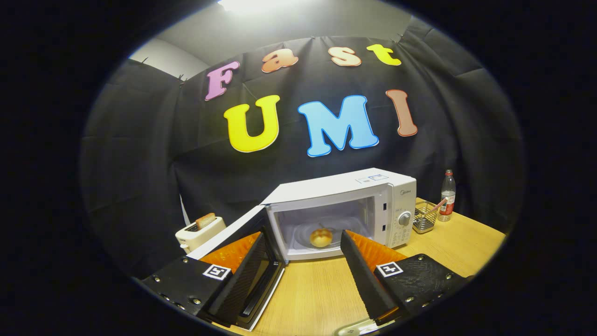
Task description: Open the microwave, put the food inside, and close the microwave door.
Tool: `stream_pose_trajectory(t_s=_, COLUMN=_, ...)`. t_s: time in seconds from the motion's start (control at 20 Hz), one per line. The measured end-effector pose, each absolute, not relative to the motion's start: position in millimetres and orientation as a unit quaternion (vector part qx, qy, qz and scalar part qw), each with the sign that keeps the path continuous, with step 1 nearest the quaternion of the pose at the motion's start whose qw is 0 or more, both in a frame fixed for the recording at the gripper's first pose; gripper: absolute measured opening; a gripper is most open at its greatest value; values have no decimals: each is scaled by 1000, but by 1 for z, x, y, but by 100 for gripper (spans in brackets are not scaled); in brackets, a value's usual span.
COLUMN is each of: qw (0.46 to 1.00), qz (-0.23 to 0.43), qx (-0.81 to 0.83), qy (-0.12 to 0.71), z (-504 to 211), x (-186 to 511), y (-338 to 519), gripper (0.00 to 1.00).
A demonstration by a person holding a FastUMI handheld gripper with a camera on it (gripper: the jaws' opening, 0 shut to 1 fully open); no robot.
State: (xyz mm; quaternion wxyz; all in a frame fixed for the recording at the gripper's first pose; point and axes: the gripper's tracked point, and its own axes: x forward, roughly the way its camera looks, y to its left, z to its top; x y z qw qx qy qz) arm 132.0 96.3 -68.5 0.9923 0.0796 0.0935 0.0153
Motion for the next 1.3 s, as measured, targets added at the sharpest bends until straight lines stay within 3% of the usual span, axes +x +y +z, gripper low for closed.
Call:
stream_pose_trajectory(t_s=0.75, qw=982, qz=182, qx=17, qy=51, z=-13, x=15, y=247, gripper=98)
stream_pose_trajectory(t_s=1.3, qw=956, qz=274, qx=6, qy=103, z=-79, x=1, y=342, gripper=98)
